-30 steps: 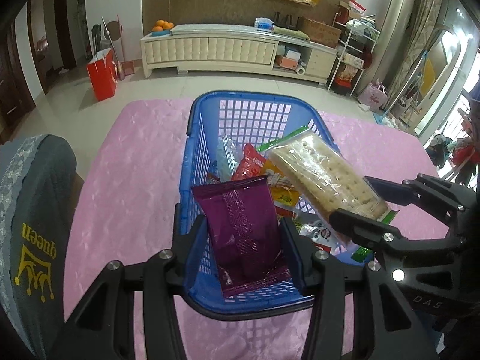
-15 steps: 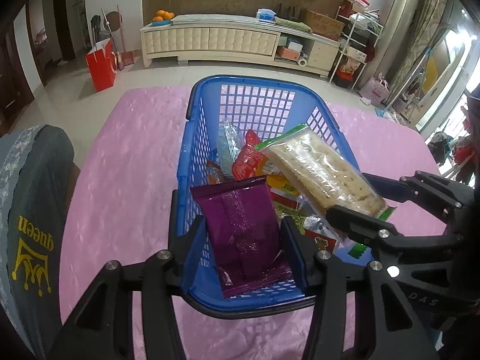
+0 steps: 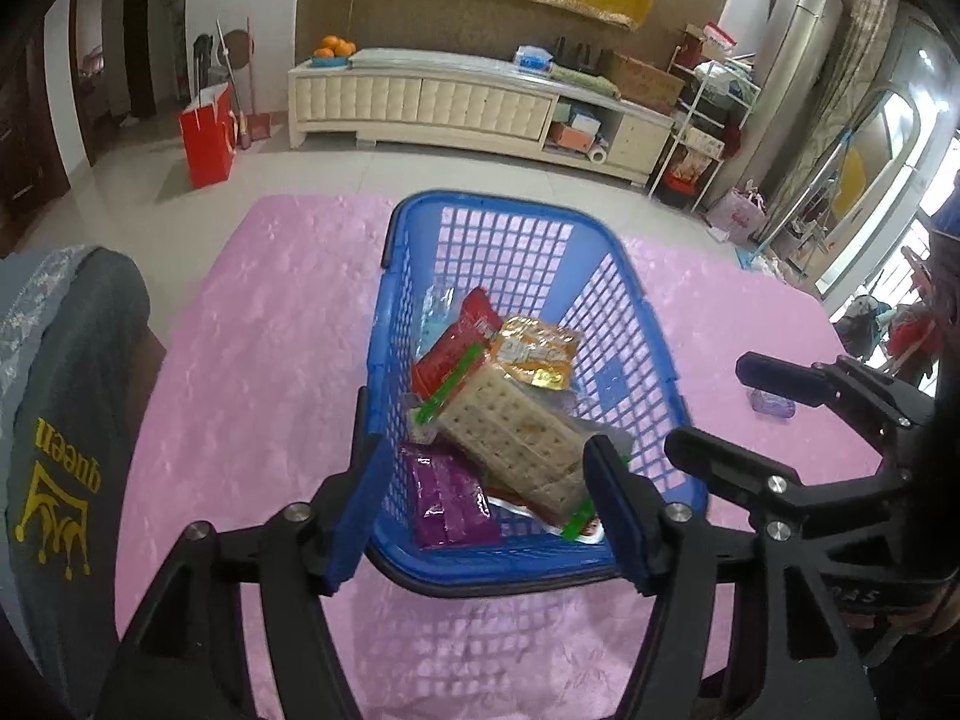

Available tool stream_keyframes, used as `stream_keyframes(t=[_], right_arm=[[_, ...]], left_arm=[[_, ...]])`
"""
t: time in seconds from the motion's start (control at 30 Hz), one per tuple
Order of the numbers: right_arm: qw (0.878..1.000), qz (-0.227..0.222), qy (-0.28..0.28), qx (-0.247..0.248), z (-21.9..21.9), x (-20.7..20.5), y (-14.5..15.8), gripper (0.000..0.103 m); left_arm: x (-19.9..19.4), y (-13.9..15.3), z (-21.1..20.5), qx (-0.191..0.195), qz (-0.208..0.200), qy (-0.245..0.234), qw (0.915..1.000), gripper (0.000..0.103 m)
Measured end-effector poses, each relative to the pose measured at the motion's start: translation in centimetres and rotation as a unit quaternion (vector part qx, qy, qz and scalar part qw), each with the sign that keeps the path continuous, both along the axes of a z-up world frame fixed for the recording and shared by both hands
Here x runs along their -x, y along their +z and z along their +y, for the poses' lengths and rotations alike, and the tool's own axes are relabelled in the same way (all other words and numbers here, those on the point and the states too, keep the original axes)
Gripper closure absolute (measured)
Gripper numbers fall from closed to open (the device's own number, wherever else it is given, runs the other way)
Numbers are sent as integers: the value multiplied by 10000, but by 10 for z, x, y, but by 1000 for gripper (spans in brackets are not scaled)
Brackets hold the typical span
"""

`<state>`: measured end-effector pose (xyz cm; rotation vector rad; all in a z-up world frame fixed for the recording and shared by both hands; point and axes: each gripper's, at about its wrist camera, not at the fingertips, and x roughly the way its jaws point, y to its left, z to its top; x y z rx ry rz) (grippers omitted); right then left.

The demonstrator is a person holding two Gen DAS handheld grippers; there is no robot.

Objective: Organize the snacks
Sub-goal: 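Carry both packs over the blue basket and open both grippers to drop them, then move the open right gripper toward the blue Doublemint gum tube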

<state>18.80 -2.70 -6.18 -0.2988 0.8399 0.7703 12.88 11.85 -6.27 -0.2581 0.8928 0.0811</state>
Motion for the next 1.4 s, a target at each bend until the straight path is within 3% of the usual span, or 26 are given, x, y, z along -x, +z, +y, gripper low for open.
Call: stream_keyframes(t=[0.37,0.7,1.07,1.4], right_arm=[[9984,-457,-259,-189,-41,31,47,19],[9914,-998,-839,-89,-99,45,70,18],[9851,-1080,-1335,-46,-159,24,61,17],[9842,-784,-1588,67,-203,-7,26,17]], left_arm=[[25,52,-54,-465,-543,-380,9967,39],[23,76,-117,-762,-856,-883,9895,38],[-9,67,-184,-1030,-896,-1339,9816,32],[-51,29,-232,-1019,-533,-1641,9797,32]])
